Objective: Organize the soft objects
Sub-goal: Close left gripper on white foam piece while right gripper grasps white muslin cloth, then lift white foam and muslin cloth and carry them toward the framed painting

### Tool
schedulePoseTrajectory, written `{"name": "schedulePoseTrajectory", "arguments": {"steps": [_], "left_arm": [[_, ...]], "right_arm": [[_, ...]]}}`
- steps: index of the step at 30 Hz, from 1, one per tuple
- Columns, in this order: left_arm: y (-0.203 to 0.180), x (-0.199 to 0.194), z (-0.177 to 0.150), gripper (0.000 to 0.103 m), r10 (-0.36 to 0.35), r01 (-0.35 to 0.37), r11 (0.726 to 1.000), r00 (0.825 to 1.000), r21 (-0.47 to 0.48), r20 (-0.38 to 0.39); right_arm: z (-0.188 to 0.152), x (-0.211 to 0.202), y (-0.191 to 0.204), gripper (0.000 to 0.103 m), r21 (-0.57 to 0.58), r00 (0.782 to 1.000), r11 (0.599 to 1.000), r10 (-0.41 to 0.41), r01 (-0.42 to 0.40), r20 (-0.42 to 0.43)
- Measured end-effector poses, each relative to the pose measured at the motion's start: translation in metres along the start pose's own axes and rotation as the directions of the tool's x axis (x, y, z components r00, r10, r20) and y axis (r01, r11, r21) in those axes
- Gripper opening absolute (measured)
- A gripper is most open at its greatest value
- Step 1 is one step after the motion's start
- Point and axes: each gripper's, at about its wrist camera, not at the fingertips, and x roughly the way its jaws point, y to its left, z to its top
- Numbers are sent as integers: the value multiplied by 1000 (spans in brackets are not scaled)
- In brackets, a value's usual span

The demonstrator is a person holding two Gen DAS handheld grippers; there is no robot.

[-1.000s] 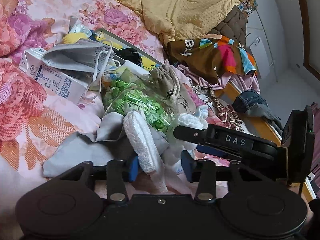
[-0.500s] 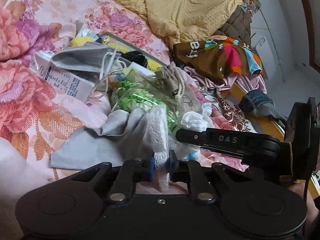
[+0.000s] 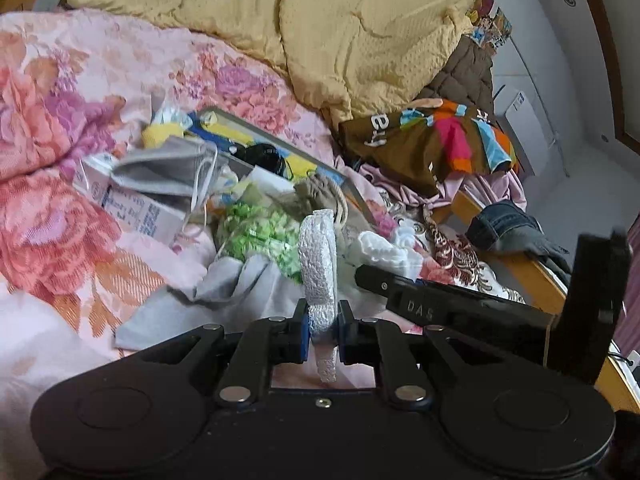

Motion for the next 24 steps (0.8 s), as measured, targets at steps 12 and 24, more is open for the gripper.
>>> {"name": "schedulePoseTrajectory", "arguments": {"steps": [12,24], "left_arm": [[-25,-6,42,14,7,-12,997,998,74,64],[-29,49,109,14,30,-41,992,995,118,96]], "right_arm": [[16,-29,11,14,-141,975,985,-68,100,213],[67,13,-28,14,-51,942,996,-49,70,332]]}}
